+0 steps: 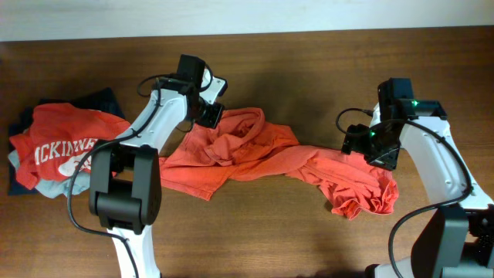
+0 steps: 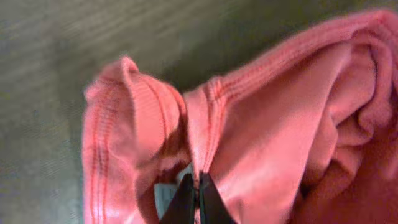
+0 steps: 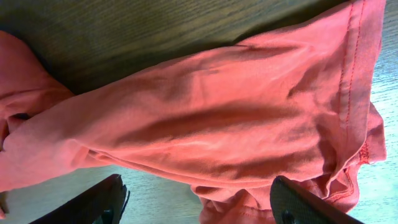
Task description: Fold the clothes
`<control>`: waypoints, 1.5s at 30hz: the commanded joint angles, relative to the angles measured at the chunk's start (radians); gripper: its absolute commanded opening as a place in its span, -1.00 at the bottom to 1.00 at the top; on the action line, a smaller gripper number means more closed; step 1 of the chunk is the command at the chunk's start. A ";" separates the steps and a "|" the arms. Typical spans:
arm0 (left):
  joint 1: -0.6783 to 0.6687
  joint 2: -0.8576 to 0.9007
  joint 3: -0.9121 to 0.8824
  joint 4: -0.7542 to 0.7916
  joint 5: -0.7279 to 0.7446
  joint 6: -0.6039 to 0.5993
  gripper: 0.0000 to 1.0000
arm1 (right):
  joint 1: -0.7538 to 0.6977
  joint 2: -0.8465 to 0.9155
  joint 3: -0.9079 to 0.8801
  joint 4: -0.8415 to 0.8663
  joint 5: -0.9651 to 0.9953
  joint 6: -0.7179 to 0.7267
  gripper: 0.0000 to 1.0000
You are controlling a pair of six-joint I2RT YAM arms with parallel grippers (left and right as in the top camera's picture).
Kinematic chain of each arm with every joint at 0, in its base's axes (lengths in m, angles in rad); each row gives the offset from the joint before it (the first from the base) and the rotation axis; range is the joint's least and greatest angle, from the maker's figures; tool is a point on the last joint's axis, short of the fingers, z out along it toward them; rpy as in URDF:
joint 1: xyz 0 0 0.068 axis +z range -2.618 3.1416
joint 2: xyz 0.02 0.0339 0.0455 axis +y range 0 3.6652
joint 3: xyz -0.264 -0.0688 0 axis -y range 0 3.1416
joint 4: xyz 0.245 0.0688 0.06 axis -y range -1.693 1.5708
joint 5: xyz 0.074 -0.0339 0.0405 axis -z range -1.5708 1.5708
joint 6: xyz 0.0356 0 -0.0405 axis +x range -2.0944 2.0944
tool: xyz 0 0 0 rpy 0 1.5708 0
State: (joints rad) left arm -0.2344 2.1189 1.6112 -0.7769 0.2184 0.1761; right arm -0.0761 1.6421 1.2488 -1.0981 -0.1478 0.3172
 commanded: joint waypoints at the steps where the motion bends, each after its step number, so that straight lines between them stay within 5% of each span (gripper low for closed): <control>1: 0.019 -0.040 0.129 -0.119 -0.189 -0.053 -0.99 | -0.004 0.003 -0.009 0.003 0.006 0.002 0.59; 4: 0.069 -0.127 0.354 -0.312 -0.418 -0.176 -1.00 | -0.004 0.003 -0.009 0.005 0.028 0.002 0.61; 14: 0.155 -0.281 0.436 -0.465 -0.425 -0.214 -0.99 | -0.003 0.003 -0.048 0.060 -0.021 -0.042 0.69; 19: 0.154 -0.281 0.436 -0.468 -0.425 -0.214 -1.00 | 0.023 0.004 -0.167 0.251 -0.348 -0.257 0.70; 23: 0.154 -0.281 0.436 -0.472 -0.415 -0.214 -0.99 | 0.106 0.006 -0.223 0.436 -0.402 -0.261 0.76; 29: 0.154 -0.281 0.436 -0.478 -0.387 -0.215 -0.99 | 0.301 0.101 -0.224 0.610 -0.326 0.140 0.73; 34: 0.154 -0.281 0.436 -0.485 -0.387 -0.214 -0.99 | 0.401 0.203 -0.224 0.671 -0.288 0.278 0.64; 36: 0.154 -0.281 0.436 -0.485 -0.387 -0.214 -1.00 | 0.423 0.231 -0.224 0.727 -0.261 0.286 0.35; 37: 0.154 -0.281 0.436 -0.488 -0.388 -0.214 -0.99 | 0.423 0.231 -0.223 0.740 -0.259 0.274 -0.25; 40: 0.154 -0.281 0.436 -0.496 -0.392 -0.213 -1.00 | 0.399 0.184 -0.210 0.686 -0.258 0.213 -0.85; 45: 0.154 -0.288 0.436 -0.496 -0.402 -0.213 -0.99 | 0.247 -0.054 -0.132 0.382 0.070 0.098 -0.92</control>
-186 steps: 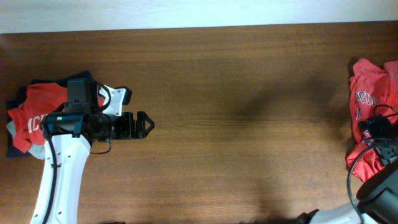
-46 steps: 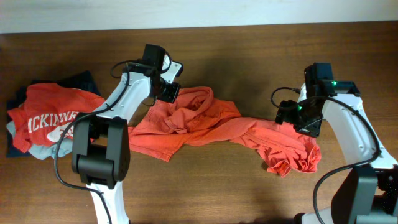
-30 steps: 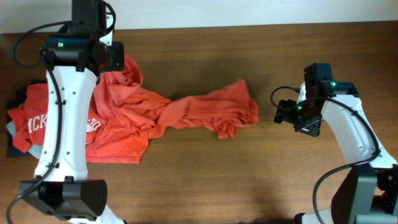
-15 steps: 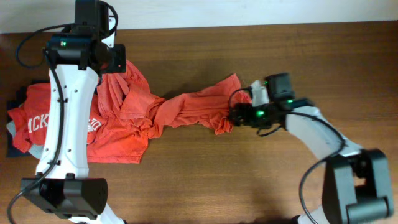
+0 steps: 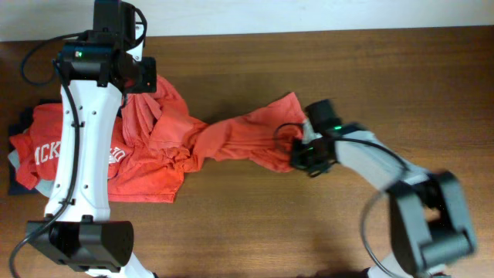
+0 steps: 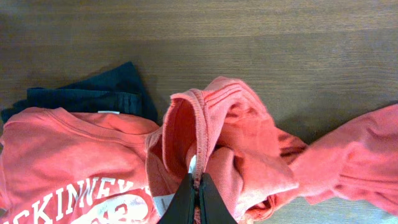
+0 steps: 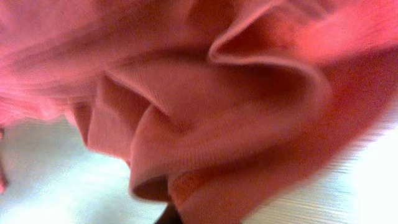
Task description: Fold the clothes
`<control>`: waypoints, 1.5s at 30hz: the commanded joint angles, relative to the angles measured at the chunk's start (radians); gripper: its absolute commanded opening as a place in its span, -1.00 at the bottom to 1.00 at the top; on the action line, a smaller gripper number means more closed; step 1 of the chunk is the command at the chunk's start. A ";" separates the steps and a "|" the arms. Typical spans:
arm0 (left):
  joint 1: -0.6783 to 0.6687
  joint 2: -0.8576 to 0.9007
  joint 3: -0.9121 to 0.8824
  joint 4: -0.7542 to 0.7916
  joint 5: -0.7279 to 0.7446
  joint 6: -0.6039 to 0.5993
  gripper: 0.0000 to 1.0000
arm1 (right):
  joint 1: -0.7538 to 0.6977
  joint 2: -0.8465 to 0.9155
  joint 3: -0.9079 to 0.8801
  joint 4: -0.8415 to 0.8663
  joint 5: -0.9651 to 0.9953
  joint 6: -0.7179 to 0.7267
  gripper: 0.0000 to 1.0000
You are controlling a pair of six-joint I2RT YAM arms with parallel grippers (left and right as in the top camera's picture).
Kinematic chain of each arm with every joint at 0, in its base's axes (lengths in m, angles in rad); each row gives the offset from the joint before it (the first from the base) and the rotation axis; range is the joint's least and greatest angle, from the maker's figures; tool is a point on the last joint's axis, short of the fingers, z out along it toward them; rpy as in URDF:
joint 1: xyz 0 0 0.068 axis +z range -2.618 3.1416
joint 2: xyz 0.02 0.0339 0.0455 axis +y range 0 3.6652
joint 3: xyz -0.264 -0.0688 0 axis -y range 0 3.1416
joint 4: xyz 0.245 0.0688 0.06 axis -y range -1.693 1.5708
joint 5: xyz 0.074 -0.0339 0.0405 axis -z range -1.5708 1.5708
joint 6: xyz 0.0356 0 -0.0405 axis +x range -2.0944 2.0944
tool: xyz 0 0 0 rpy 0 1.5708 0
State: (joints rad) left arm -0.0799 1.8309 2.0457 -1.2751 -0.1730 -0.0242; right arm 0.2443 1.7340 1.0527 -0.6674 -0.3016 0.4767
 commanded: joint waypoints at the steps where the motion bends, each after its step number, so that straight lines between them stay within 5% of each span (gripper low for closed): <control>1: 0.001 -0.003 0.002 0.005 -0.011 -0.013 -0.99 | -0.143 -0.225 0.093 -0.115 0.346 -0.062 -0.92; 10: 0.001 -0.003 0.002 0.015 -0.038 -0.013 -0.99 | -0.516 -0.366 0.116 -0.217 0.328 -0.077 -0.89; 13: 0.001 -0.003 0.002 0.015 -0.037 -0.013 -0.97 | -0.534 -0.357 0.116 -0.218 0.296 -0.077 0.09; 15: 0.000 -0.003 0.002 0.016 -0.033 -0.013 -0.92 | -0.531 -0.357 0.116 -0.220 0.209 -0.102 0.22; 17: 0.000 -0.003 0.002 0.014 -0.033 -0.013 -0.82 | -0.531 -0.357 0.116 -0.220 0.092 -0.164 0.25; 18: 0.000 -0.003 0.002 0.014 -0.033 -0.013 -0.67 | -0.531 -0.357 0.116 -0.220 0.057 -0.182 0.25; 20: 0.000 -0.003 0.001 0.006 -0.030 -0.013 -0.06 | -0.531 -0.357 0.116 -0.223 -0.005 -0.211 0.26; 22: 0.000 -0.003 0.001 -0.013 0.000 -0.013 0.08 | -0.528 -0.357 0.116 -0.234 -0.005 -0.211 0.28; 29: -0.031 -0.002 -0.014 -0.196 0.285 0.078 -0.04 | -0.524 -0.352 0.115 -0.261 -0.002 -0.211 0.34; 32: -0.136 -0.002 -0.111 -0.208 0.253 0.120 -0.06 | -0.524 -0.342 0.115 -0.261 -0.002 -0.211 0.35; 40: -0.429 -0.002 -0.637 0.110 0.142 0.059 -0.06 | -0.524 -0.306 0.115 -0.262 -0.002 -0.211 0.36; 45: -0.467 -0.002 -0.826 0.290 0.095 -0.016 -0.01 | -0.524 -0.289 0.115 -0.261 -0.002 -0.211 0.36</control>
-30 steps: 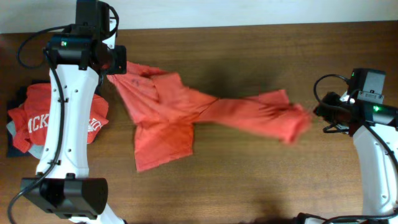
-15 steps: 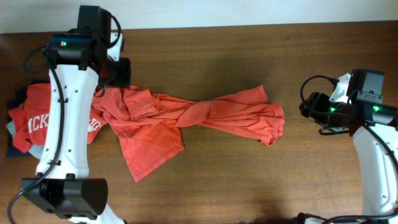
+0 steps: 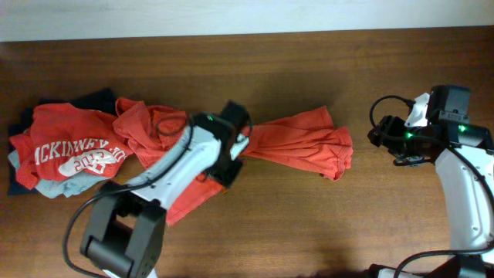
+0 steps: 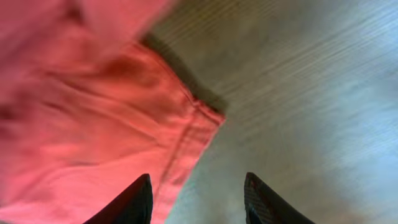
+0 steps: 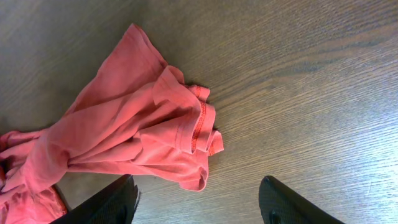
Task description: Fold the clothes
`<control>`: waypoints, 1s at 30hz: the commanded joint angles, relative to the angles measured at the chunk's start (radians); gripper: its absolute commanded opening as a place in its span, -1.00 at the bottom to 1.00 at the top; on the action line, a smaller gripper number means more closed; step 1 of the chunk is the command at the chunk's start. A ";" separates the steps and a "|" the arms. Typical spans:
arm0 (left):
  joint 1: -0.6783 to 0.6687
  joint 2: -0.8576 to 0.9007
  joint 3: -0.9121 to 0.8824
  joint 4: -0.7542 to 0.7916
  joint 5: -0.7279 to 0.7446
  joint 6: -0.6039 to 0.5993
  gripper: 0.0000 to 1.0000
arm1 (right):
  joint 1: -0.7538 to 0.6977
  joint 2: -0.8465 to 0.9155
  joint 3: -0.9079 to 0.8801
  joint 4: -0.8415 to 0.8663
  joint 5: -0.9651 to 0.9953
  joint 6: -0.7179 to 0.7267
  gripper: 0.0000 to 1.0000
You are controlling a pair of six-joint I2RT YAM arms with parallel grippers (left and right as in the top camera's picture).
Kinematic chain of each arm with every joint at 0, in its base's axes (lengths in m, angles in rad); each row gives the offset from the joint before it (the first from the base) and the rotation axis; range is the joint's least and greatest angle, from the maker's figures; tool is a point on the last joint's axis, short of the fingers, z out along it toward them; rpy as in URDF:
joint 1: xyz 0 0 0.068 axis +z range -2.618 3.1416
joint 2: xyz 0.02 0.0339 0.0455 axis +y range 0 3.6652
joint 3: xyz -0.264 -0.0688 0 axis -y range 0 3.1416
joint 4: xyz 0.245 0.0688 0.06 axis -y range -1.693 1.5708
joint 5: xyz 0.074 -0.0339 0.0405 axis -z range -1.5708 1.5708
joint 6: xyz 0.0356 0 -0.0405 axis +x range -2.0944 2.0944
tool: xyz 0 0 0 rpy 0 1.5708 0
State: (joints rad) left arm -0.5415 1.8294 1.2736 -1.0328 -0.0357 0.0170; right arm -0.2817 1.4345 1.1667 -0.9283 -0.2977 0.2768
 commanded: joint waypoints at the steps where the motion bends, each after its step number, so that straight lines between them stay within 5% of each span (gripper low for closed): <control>1: -0.006 -0.001 -0.082 0.092 -0.040 -0.060 0.04 | 0.002 0.014 0.001 -0.001 -0.006 -0.011 0.36; 11: -0.006 0.006 -0.219 0.335 -0.041 -0.058 0.07 | 0.002 0.026 0.001 -0.007 -0.005 -0.011 0.36; 14: -0.006 0.008 -0.237 0.354 -0.041 -0.046 -0.21 | 0.002 0.026 0.001 -0.008 -0.005 -0.011 0.36; 17: -0.006 0.008 -0.234 0.336 -0.058 -0.040 -1.00 | 0.002 0.026 0.001 -0.015 -0.006 -0.011 0.36; 25: 0.012 -0.104 0.150 -0.151 -0.324 -0.159 -1.00 | 0.002 0.027 -0.090 0.013 -0.010 -0.007 0.37; 30: 0.038 -0.243 0.453 -0.312 -0.339 -0.160 -0.99 | 0.024 0.027 -0.171 0.150 -0.121 -0.080 0.38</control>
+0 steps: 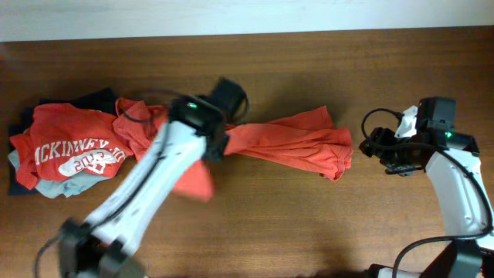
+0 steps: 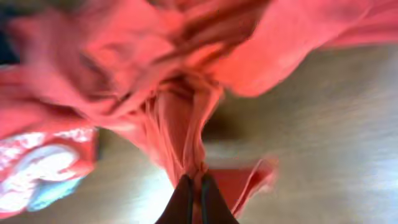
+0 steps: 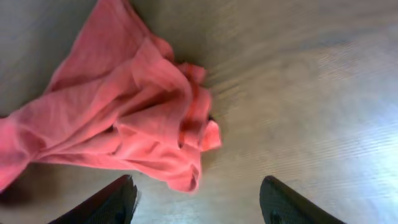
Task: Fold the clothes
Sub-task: 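Grasp the shirt's right end with the right gripper, holding left end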
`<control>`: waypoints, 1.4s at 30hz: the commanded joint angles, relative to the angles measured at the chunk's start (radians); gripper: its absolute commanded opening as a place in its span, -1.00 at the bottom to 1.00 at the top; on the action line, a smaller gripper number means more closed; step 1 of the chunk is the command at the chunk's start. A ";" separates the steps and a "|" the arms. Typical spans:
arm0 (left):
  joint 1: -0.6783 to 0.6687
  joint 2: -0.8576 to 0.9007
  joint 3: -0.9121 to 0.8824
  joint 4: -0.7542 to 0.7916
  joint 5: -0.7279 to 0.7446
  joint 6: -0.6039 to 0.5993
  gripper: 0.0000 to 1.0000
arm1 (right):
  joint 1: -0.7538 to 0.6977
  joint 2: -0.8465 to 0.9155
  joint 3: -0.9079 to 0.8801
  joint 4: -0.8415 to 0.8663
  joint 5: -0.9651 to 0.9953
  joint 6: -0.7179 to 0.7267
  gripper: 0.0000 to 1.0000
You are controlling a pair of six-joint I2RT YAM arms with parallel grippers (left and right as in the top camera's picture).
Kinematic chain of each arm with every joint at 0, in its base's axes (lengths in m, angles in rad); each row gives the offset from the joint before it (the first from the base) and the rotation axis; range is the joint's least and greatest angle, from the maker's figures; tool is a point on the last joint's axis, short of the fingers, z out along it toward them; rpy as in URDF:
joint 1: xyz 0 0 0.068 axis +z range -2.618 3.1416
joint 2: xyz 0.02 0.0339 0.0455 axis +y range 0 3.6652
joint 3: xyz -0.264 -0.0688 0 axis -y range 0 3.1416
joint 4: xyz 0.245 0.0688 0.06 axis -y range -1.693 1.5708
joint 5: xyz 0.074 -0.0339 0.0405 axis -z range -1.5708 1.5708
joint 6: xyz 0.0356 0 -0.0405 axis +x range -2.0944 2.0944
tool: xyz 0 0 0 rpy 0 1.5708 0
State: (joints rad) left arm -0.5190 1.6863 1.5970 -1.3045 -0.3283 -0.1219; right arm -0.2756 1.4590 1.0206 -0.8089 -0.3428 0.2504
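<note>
An orange shirt lies bunched and stretched across the middle of the table, its left part reaching the clothes pile. My left gripper is shut on a gathered fold of the shirt, and a flap hangs below it; this arm is motion-blurred. In the left wrist view the gripper has its fingers pinched together on the cloth. My right gripper stands open just right of the shirt's right end. Nothing sits between the fingers of the right gripper.
A pile of clothes sits at the table's left: a red shirt with white lettering on top, grey cloth and navy cloth beneath. Bare wood table lies in front and to the right.
My left gripper was open over an edge of the orange shirt; now it is shut on a gathered fold of it. The right gripper remains open, slightly nearer the shirt's right end.
First my left gripper held the shirt's collar at mid-table while the right hovered open over its right end. Then the left held it back by the pile, the right low in the cloth. Then both were open, the shirt lying stretched. Now the left grips it again.
</note>
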 commanded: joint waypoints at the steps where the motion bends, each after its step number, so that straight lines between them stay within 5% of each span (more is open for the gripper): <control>1: 0.018 -0.135 0.194 -0.071 -0.047 -0.014 -0.99 | 0.036 0.003 -0.035 0.072 -0.121 -0.087 0.37; 17: 0.018 -0.410 0.371 -0.144 -0.046 0.003 -0.99 | 0.204 0.003 -0.035 0.269 -0.162 -0.138 0.48; 22: 0.018 -0.470 0.405 -0.147 0.015 0.003 -1.00 | 0.206 0.040 -0.035 0.284 -0.127 0.038 0.48; 27: 0.018 -0.449 0.404 -0.188 0.045 0.003 -0.99 | 0.243 0.160 -0.035 0.291 -0.127 -0.006 0.45; 34: 0.018 -0.373 0.405 -0.277 0.043 0.003 -0.99 | 0.281 0.325 -0.035 0.277 -0.106 -0.035 0.00; 40: 0.018 -0.371 0.405 -0.296 -0.002 0.003 -1.00 | 0.280 0.328 -0.035 0.071 0.230 0.100 -0.67; 42: 0.018 -0.371 0.405 -0.303 -0.009 0.003 -1.00 | 0.280 0.320 -0.035 0.014 0.336 0.167 -0.72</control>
State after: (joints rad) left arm -0.5034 1.3270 1.9915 -1.6016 -0.3035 -0.1246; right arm 0.0013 1.7832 0.9958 -0.7422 -0.2607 0.3080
